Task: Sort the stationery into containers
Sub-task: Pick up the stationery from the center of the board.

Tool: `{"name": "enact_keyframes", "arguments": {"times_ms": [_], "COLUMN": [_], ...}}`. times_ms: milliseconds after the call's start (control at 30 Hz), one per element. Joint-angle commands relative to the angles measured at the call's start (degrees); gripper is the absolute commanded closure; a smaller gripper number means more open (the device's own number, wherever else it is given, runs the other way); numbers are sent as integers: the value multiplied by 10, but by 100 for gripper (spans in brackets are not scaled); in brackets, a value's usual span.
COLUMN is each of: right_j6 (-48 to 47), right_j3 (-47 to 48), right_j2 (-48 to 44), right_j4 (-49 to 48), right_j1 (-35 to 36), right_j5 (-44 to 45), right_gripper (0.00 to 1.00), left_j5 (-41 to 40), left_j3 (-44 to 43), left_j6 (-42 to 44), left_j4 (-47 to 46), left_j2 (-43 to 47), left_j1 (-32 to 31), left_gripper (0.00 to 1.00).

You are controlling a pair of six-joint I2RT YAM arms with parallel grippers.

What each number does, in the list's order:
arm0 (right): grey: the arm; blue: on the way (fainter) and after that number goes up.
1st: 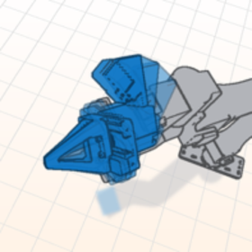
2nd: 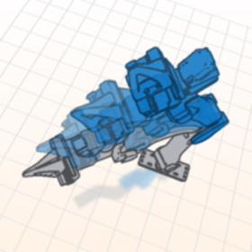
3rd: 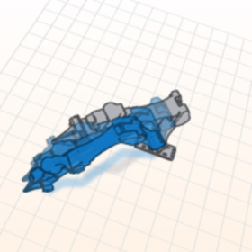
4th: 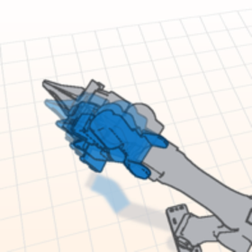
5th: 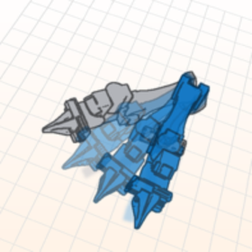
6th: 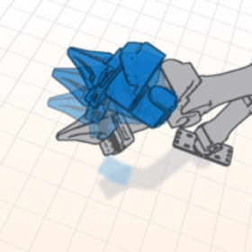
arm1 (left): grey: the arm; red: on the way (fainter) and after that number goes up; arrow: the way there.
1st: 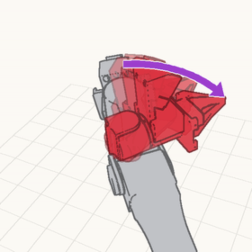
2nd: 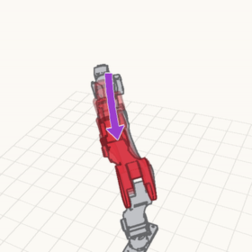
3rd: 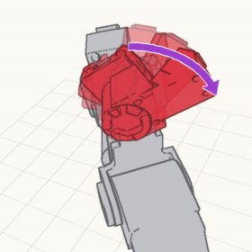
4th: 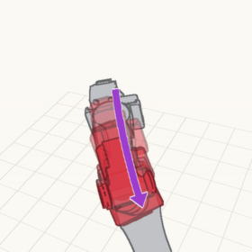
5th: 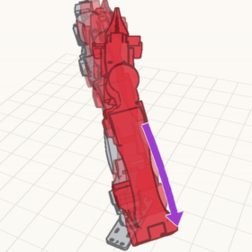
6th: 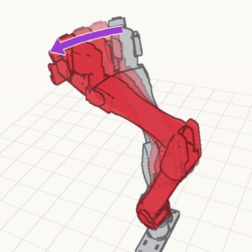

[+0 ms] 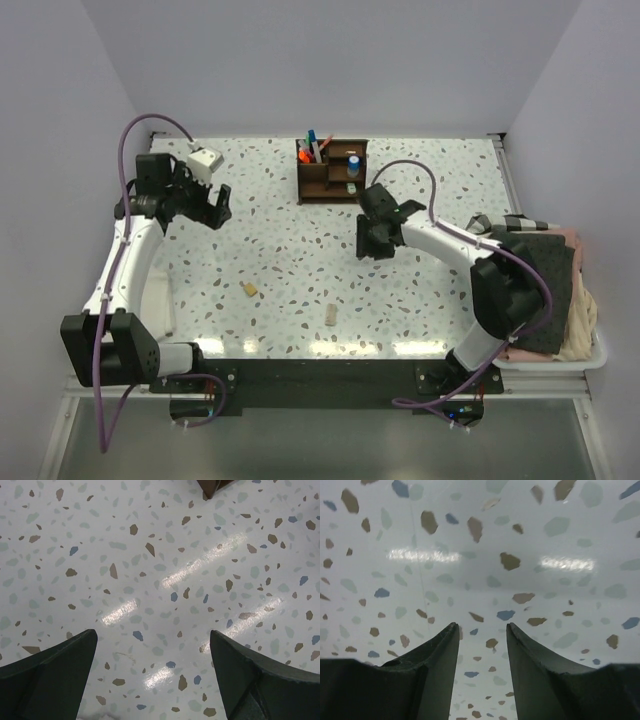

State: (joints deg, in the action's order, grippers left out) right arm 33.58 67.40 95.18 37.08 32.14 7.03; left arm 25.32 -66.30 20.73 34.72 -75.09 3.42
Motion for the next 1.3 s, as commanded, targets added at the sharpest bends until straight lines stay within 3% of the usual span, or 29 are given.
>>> {"name": "enact_keyframes", "arguments": {"times_ms": [0,67,100,133,267,367,400,467,500,567,700,900,1267], "right_j6": [15,-13,-74,-112,-321,-633,-809,-954,-1076,-1190,-1413,-1567,-1602], "right_j3": [-21,-23,-21,-14,47,127,154,164,165,153,70,-5,46], "right_j2": [-11,1,5,7,-3,10,12,7,4,-3,-24,-43,47], "right_j4": [-52,-69,-90,-89,-6,145,224,271,297,307,228,142,197], "right_j1": [62,83,85,90,99,101,103,107,109,125,147,148,156], "right_j5": [-104,-154,-239,-269,-327,-414,-419,-383,-368,-307,-255,-326,-376], "right_gripper": [53,52,52,52,50,51,51,50,50,51,52,51,53], "left_j5": [-17,-20,-20,-20,-4,0,1,-2,-5,-15,-27,-37,-49], "left_j3": [8,20,26,33,64,72,72,69,70,68,68,81,91], "left_j6": [22,27,26,26,20,14,14,15,17,12,1,-8,5], "left_j4": [22,18,9,4,-9,-11,-10,-10,-11,-9,-9,1,24], "left_j2": [19,28,36,42,64,86,99,113,122,128,145,166,168], "left_j1": [4,4,4,4,4,4,4,4,4,4,4,8,24], "left_gripper": [0,0,0,0,0,0,0,0,0,0,0,0,0]}}
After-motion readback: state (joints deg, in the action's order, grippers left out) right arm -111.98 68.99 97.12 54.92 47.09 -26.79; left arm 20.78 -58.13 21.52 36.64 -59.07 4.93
